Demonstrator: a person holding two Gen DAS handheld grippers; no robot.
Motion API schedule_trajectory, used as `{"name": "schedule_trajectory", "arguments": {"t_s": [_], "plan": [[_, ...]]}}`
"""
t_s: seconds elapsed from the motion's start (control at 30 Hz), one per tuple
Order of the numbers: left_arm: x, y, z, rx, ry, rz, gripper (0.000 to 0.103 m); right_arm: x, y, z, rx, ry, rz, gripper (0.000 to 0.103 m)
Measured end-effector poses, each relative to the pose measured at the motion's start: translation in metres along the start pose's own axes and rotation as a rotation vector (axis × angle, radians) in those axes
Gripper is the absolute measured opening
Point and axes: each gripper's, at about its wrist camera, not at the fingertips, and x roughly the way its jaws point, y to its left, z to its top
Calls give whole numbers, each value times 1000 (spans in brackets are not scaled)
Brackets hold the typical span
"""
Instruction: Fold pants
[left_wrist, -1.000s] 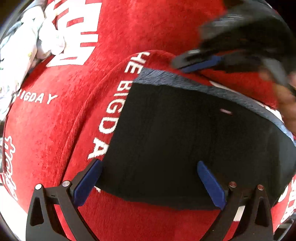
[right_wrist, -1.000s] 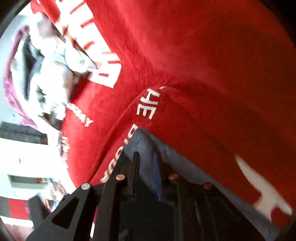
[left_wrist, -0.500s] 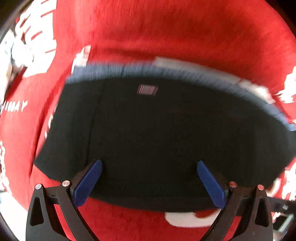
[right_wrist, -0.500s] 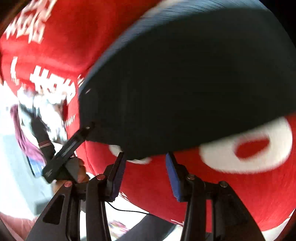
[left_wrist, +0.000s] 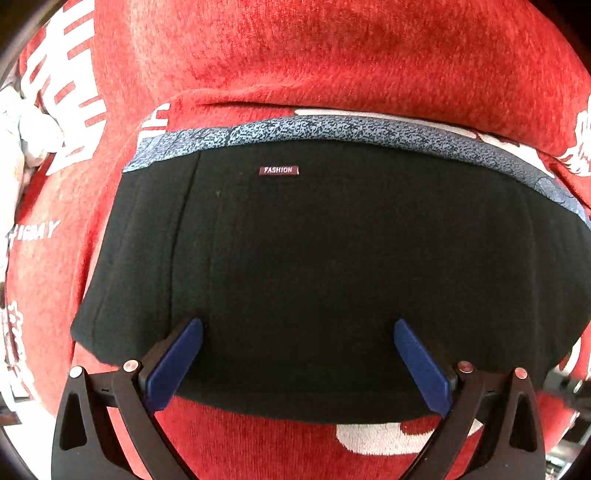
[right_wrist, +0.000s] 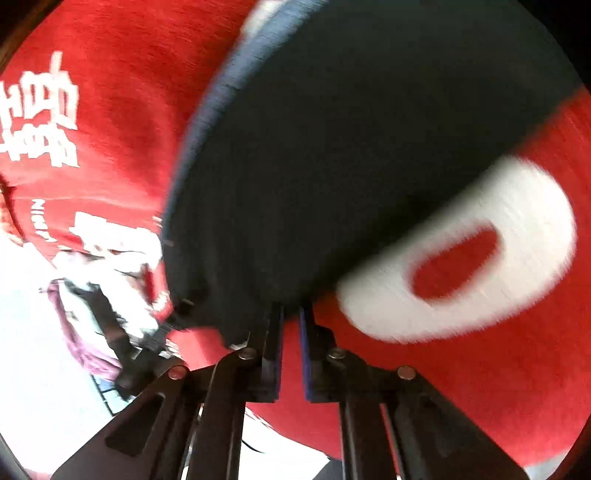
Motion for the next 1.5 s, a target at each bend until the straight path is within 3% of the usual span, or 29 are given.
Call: {"name": "schedule_trajectory", "arguments": {"t_s": [0.1, 0.17, 0.2, 0.23, 0.37, 0.4, 0.5, 0.57, 0.6, 0.63, 0.7, 0.8, 1.03, 1.13, 1.23, 1.3, 1.37, 1.43, 1.5], "plan": [[-16, -9, 3, -1, 27, -14, 103, -22, -14, -3, 37, -4, -16, 14], [-31, -21, 1, 30, -10, -43, 103, -52, -16, 4, 24, -76, -7, 28], [-37, -33, 1, 62, -28, -54, 103, -66, -16, 10, 13, -121, -6, 44], [-38, -40, 1, 76, -35, -58, 103, -78, -16, 19, 3, -166, -15, 54], [-29, -76, 6, 103, -19, -81, 103, -84, -28, 51, 57, -199, 11, 53], [-26, -79, 8, 93, -12, -90, 103, -79, -35, 58, 92, -197, 19, 48], [-18, -82, 14, 47, 14, -102, 103, -72, -48, 65, 183, -198, 61, 13], [-17, -82, 13, 47, 19, -92, 103, -82, -44, 60, 179, -228, 141, 9], [-14, -82, 9, 68, 31, -77, 103, -86, -39, 57, 147, -241, 134, 9], [-8, -85, 2, 107, 49, -53, 103, -88, -33, 54, 94, -250, 72, 9], [-10, -88, -10, 157, -2, -36, 103, -84, -55, 54, 74, -209, -21, 7], [-11, -85, -10, 142, 9, -47, 103, -87, -61, 52, 115, -219, 34, 14], [-10, -85, -10, 133, -4, -27, 103, -123, -25, 57, -68, -283, -102, 19], [-10, -87, -9, 126, 0, -15, 103, -117, -35, 77, -38, -275, -196, 22], [-10, -88, -9, 120, 13, -7, 103, -111, -38, 81, -18, -284, -175, 18], [-10, -88, -9, 120, 14, -4, 103, -112, -28, 77, -60, -283, -222, 19], [-11, -89, -10, 120, 13, 1, 103, -113, -20, 70, -88, -268, -275, 23], [-12, -88, -10, 115, 16, 4, 103, -113, -15, 63, -108, -234, -280, 40], [-12, -89, -10, 110, 17, 12, 103, -115, -17, 54, -127, -220, -294, 45]]}}
